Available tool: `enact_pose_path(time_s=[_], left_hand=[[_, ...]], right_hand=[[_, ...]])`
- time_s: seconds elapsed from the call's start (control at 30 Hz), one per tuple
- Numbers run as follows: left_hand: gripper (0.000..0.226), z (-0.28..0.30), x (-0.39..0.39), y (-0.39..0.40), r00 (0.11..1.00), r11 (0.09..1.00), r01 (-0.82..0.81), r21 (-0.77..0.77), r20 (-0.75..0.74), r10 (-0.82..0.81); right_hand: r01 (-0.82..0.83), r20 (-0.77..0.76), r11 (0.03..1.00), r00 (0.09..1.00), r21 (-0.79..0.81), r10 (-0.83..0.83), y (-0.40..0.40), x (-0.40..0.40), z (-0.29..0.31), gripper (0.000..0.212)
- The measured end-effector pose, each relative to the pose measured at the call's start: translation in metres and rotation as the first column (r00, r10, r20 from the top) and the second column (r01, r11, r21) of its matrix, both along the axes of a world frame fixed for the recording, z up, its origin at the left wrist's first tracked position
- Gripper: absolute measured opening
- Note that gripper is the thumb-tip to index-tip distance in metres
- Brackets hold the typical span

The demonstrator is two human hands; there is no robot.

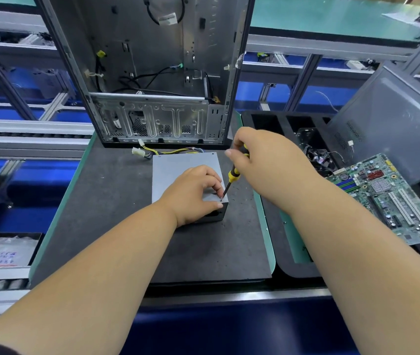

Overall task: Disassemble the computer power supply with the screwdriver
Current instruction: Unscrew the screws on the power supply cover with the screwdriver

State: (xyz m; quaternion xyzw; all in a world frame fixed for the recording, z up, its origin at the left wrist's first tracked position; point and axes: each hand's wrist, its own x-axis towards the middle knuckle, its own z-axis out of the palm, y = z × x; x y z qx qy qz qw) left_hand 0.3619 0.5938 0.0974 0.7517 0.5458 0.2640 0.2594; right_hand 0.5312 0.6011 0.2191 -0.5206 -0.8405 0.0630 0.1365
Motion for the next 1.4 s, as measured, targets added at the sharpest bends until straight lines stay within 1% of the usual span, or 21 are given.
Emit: enact_pose_path(time_s=[0.13, 0.33, 0.47, 0.57, 0.63, 0.73, 0.8, 0.83, 0.93, 1.07, 1.13, 1.2, 1.23, 1.33, 1.37, 1.4], left_hand=[[0.033, 0.0, 0.0, -0.001, 1.0, 1.0, -0.006, -0.006, 0.004, 0.006], [0.029, 0.0, -0.001, 0.0, 1.0, 1.0, -0.009, -0.019, 0.014, 0.009], [0.018, -0.001, 0.001, 0.002, 0.999, 0.999, -0.027, -0.022, 0.046, 0.028], [0.02, -0.003, 0.002, 0.002, 0.996, 0.998, -0.061, -0.017, 0.065, 0.062], [0.02, -0.003, 0.002, 0.003, 0.995, 0.998, -0.063, -0.015, 0.07, 0.064], [0.018, -0.003, 0.002, 0.003, 0.996, 0.998, -0.052, -0.019, 0.07, 0.054], [0.016, -0.003, 0.003, 0.003, 0.996, 0.998, -0.055, -0.023, 0.071, 0.056], [0.016, -0.003, 0.003, 0.003, 0.996, 0.998, -0.057, -0.024, 0.074, 0.059], [0.017, -0.004, 0.003, 0.003, 0.995, 0.998, -0.064, -0.028, 0.079, 0.066], [0.02, -0.004, 0.003, 0.004, 0.993, 0.997, -0.066, -0.043, 0.092, 0.07], [0.02, -0.005, 0.003, 0.005, 0.993, 0.997, -0.065, -0.041, 0.096, 0.068], [0.018, -0.006, 0.003, 0.005, 0.994, 0.997, -0.065, -0.034, 0.086, 0.068], [0.018, -0.006, 0.002, 0.005, 0.994, 0.997, -0.065, -0.031, 0.081, 0.068], [0.021, -0.006, 0.002, 0.005, 0.996, 0.998, -0.059, -0.027, 0.072, 0.061], [0.022, -0.005, 0.002, 0.005, 0.996, 0.998, -0.059, -0.025, 0.068, 0.061], [0.023, -0.005, 0.002, 0.005, 0.996, 0.998, -0.061, -0.023, 0.063, 0.063]], right_hand=[[-0.046, -0.082, 0.996, 0.996, -0.072, 0.04, -0.002, -0.002, 0.001, 0.013], [-0.114, -0.13, 0.982, 0.987, -0.151, 0.095, -0.001, 0.0, 0.004, 0.003], [-0.154, -0.162, 0.97, 0.979, -0.19, 0.123, -0.001, 0.0, 0.007, 0.009], [-0.134, -0.178, 0.977, 0.979, -0.164, 0.104, -0.002, 0.002, 0.006, 0.01], [-0.12, -0.12, 0.988, 0.987, -0.1, 0.108, -0.004, 0.002, 0.005, 0.018], [-0.1, 0.095, 0.994, 0.991, 0.045, 0.095, -0.004, 0.0, 0.008, 0.037], [-0.061, 0.165, 0.997, 0.985, 0.052, 0.052, 0.001, -0.002, 0.009, 0.037], [-0.042, 0.151, 0.999, 0.988, 0.016, 0.04, 0.004, -0.003, 0.01, 0.033], [-0.014, -0.006, 0.99, 1.0, -0.137, 0.014, 0.007, -0.004, 0.01, 0.022], [0.001, -0.096, 0.988, 0.995, -0.153, -0.016, 0.006, -0.001, 0.011, 0.013], [0.008, -0.093, 0.99, 0.995, -0.142, -0.022, 0.005, 0.0, 0.01, 0.008], [0.013, -0.055, 0.993, 0.998, -0.115, -0.019, 0.004, 0.0, 0.009, 0.009], [0.018, -0.024, 0.996, 1.0, -0.089, -0.02, 0.003, -0.001, 0.009, 0.014], [0.037, 0.068, 0.999, 0.997, -0.03, -0.035, 0.005, -0.003, 0.01, 0.037], [0.035, 0.071, 0.999, 0.997, -0.04, -0.032, 0.006, -0.004, 0.01, 0.038], [0.028, 0.057, 0.998, 0.998, -0.06, -0.025, 0.007, -0.005, 0.011, 0.035]])
